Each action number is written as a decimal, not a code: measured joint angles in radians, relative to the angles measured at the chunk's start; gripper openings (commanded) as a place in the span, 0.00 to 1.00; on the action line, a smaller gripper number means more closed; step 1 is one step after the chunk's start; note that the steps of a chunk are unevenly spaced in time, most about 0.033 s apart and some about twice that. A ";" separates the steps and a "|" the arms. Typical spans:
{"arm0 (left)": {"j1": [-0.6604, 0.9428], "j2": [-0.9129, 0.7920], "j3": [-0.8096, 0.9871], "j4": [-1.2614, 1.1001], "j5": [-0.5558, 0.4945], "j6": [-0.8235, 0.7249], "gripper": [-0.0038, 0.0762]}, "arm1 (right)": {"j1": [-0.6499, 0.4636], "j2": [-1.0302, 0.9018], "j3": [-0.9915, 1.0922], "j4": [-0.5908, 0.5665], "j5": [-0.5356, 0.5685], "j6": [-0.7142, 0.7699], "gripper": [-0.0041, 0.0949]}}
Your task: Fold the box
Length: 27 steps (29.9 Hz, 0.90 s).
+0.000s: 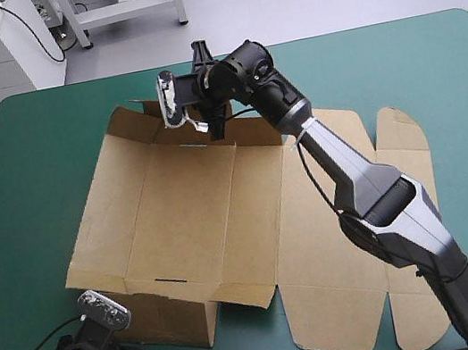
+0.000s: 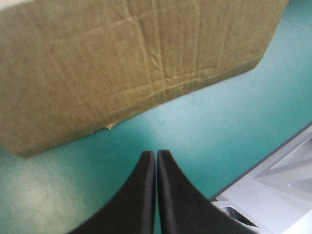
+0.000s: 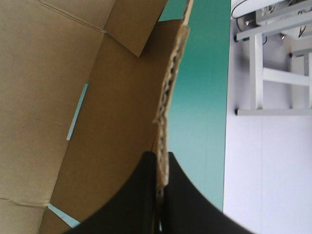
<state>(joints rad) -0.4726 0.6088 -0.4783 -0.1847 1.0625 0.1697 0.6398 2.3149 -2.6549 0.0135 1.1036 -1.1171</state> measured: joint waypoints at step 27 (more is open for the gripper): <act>0.000 -0.001 0.000 -0.045 -0.002 0.004 0.04 | 0.010 0.023 0.075 0.300 -0.010 -0.297 0.02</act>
<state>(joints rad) -0.4726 0.6079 -0.4783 -0.2296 1.0605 0.1735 0.6493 2.3382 -2.5795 0.3137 1.0936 -1.4140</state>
